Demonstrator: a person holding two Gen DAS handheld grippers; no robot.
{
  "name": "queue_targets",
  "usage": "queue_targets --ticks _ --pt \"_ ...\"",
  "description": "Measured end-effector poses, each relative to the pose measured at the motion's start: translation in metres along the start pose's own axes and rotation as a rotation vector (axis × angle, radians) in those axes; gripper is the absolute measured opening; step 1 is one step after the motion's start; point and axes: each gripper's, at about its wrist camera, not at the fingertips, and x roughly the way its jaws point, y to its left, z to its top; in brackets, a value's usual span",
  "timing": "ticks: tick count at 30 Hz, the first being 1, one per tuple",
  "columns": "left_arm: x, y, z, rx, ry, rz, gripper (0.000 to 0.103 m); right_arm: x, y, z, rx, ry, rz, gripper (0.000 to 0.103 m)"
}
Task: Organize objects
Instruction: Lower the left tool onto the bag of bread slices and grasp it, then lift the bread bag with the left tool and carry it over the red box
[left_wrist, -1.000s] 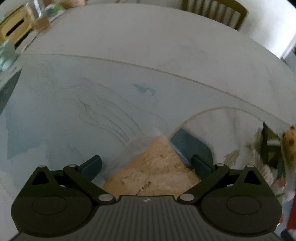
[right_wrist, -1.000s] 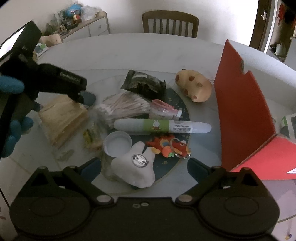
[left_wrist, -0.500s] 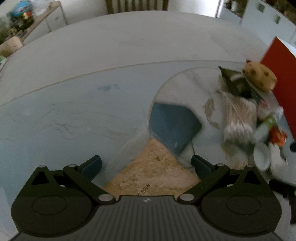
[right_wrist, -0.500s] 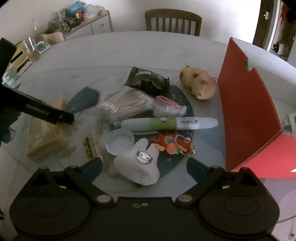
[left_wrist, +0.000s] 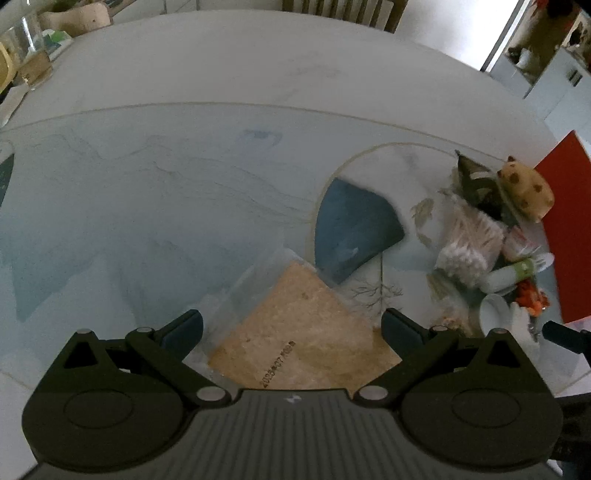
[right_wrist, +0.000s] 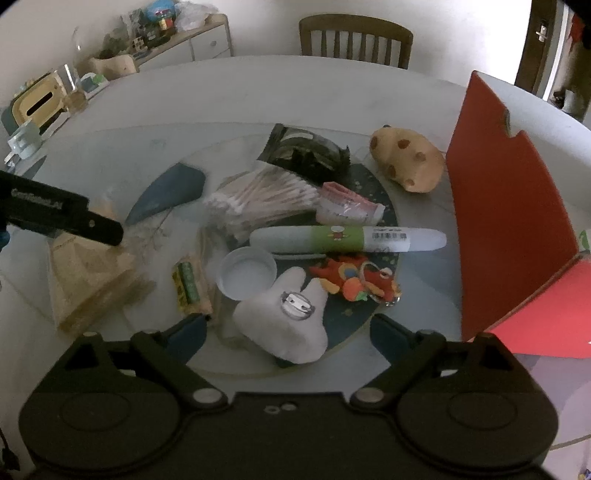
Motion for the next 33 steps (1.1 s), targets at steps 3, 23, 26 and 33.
queue_targets --ticks 3,23,26,33 --pt "0.003 -0.006 -0.001 0.058 -0.02 -0.011 0.103 0.001 0.001 0.0 -0.013 0.0 0.001 0.089" --pt "-0.008 -0.012 0.002 0.124 -0.083 -0.107 0.05 -0.023 -0.002 -0.004 -0.027 -0.039 -0.013 0.047" --pt "-0.011 -0.014 0.004 0.141 -0.091 -0.129 0.05 -0.029 -0.005 -0.005 -0.017 -0.04 -0.009 0.047" --pt "-0.024 -0.006 0.02 0.077 -0.101 -0.186 0.078 -0.035 -0.007 -0.007 -0.002 -0.046 -0.008 0.047"
